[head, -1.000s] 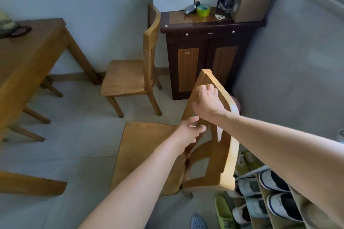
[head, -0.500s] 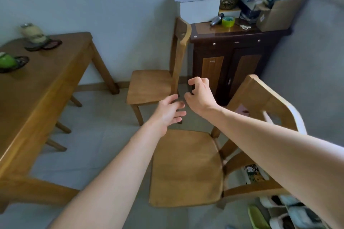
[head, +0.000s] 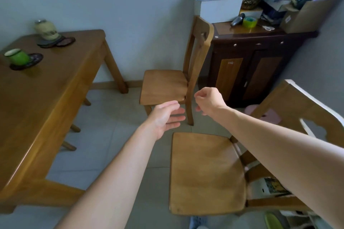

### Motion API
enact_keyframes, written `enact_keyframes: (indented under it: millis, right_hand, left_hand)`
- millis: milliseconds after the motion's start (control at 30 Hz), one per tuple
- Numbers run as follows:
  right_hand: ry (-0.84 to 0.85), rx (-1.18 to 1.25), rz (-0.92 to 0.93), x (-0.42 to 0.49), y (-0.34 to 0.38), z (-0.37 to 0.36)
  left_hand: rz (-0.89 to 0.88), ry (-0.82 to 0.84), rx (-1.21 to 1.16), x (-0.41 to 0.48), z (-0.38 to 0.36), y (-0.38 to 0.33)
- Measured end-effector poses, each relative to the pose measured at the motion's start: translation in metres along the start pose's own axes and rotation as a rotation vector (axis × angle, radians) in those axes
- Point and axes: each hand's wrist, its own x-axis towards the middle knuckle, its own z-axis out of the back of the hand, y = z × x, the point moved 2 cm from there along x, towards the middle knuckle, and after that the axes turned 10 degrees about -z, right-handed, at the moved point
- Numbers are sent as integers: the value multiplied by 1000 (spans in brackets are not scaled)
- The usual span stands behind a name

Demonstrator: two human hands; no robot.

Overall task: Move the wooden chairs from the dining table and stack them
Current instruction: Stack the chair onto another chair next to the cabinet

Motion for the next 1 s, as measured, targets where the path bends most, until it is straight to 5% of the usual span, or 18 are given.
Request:
enact_keyframes:
  millis: [667, 1000]
  right_hand:
    - [61, 7, -148, 205, 67, 36]
    - [-150, 30, -233, 335, 111, 23]
  left_hand:
    - [28, 30, -4, 213, -15, -68]
    - [96, 253, 103, 369, -14, -85]
